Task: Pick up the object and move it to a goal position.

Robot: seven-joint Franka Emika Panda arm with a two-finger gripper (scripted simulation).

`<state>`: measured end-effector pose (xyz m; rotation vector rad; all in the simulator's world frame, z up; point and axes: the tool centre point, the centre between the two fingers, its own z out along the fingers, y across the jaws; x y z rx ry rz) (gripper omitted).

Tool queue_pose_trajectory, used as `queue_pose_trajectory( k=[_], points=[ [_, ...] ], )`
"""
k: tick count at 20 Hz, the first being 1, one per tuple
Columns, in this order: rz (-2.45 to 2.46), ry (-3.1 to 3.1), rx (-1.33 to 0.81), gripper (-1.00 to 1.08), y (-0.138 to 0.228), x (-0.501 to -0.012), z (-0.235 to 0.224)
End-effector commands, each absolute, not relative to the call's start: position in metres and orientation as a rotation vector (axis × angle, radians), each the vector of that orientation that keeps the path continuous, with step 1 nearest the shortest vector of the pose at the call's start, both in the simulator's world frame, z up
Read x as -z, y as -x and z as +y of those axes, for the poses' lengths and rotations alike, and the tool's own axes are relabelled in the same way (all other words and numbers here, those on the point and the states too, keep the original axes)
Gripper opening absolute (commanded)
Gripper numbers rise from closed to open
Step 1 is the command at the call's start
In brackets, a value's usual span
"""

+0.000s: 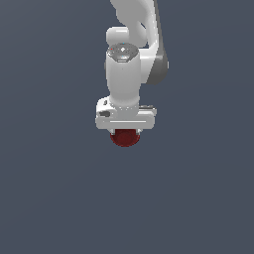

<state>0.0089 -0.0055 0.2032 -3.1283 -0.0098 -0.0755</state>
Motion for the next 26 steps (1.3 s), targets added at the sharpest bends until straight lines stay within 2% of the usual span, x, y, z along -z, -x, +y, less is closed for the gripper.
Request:
queue_pose_trajectory(
  k=[1, 9, 26],
  points=[
    [-0.010, 3.128, 0.075, 0.28, -0.009, -0.203, -0.005],
    [0.053, 3.135, 0.086, 0.28, -0.010, -0.206, -0.028],
    [0.137, 3.206, -0.007, 0.28, 0.004, -0.173, -0.002]
  ],
)
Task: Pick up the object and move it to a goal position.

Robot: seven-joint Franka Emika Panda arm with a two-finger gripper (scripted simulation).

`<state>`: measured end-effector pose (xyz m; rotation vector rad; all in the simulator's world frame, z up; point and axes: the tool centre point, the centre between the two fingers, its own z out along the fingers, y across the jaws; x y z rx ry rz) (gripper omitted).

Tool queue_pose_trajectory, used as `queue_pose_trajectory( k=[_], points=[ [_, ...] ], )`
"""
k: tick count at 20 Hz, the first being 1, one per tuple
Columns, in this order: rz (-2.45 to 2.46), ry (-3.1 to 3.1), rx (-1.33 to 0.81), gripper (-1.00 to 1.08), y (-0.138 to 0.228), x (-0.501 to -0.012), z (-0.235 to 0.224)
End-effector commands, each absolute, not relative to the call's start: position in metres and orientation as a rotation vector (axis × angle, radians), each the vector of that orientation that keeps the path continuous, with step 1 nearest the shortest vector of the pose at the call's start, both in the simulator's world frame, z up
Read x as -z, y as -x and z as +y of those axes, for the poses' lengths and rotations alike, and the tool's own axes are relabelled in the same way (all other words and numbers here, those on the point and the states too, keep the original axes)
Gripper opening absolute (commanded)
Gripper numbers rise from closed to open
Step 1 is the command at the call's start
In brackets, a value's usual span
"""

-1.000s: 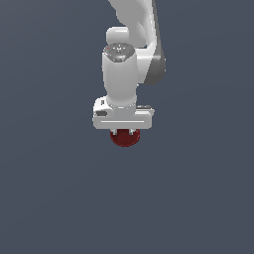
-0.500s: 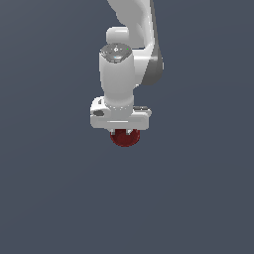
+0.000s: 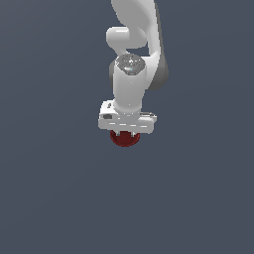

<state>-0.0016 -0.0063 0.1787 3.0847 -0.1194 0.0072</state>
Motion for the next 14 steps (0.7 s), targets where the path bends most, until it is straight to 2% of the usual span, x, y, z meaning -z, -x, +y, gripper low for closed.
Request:
queue_pose_trajectory(
  k=[1, 14],
  points=[
    [-0.141, -3.061, 0.016, 0.28, 0.006, -0.169, 0.001],
    [-0.265, -2.879, 0.099, 0.28, 0.038, -0.112, 0.041]
  ],
)
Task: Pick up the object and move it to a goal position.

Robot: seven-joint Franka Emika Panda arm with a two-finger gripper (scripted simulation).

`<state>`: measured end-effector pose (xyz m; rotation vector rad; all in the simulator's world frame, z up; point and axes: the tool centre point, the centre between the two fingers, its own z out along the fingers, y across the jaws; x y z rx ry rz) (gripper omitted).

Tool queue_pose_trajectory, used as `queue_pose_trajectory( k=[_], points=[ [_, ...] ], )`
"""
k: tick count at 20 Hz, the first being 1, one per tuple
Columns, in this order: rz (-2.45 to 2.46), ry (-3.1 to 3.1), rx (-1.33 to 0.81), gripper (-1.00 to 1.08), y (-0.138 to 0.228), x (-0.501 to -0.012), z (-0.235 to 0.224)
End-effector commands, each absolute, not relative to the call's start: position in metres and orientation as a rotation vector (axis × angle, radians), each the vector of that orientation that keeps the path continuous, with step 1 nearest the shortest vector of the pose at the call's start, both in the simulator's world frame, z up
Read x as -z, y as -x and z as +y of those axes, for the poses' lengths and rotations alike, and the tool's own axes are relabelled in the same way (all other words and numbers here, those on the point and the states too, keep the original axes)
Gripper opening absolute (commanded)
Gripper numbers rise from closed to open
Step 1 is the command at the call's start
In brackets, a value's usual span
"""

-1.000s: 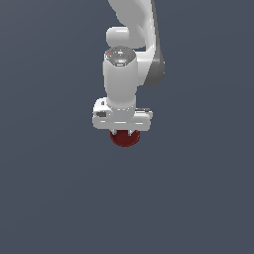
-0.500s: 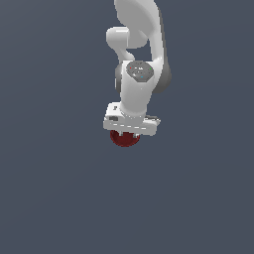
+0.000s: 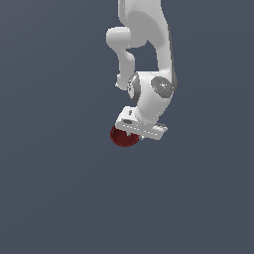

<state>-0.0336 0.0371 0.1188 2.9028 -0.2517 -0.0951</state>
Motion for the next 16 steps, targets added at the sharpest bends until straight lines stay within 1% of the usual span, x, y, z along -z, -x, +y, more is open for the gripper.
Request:
queue_pose_trajectory(
  k=[1, 8, 16],
  points=[
    [-0.273, -2.864, 0.100, 0.28, 0.040, -0.108, 0.044],
    [-0.316, -2.774, 0.096, 0.28, 0.056, -0.085, 0.059],
    [-0.339, -2.717, 0.082, 0.28, 0.066, -0.072, 0.068]
  ],
)
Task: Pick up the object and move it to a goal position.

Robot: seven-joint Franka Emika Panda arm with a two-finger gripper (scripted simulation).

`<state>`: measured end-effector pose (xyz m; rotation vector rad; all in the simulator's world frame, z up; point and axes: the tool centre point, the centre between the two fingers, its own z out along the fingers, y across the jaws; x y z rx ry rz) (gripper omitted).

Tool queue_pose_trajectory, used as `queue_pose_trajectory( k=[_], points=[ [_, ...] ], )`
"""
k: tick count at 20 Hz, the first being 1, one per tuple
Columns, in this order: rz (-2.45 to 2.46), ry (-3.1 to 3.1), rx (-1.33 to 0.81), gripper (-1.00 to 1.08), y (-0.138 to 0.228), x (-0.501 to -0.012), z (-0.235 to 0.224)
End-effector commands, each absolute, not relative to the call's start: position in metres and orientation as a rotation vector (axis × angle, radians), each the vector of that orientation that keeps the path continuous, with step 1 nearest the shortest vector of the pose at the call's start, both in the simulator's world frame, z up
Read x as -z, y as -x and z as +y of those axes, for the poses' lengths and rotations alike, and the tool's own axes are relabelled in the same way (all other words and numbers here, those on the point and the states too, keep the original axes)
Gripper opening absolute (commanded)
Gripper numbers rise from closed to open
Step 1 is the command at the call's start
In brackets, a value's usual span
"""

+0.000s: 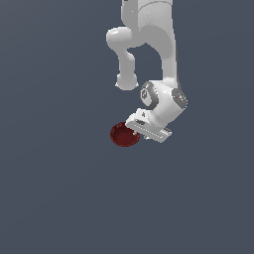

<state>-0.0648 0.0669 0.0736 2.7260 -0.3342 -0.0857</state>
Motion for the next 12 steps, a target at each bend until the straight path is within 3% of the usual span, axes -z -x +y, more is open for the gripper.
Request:
queue_pose_trajectory(
  k=[1, 12],
  points=[
    [-0.340, -2.714, 0.081, 0.28, 0.067, -0.071, 0.068],
    [-0.341, -2.709, 0.080, 0.28, 0.069, -0.058, 0.064]
  ],
)
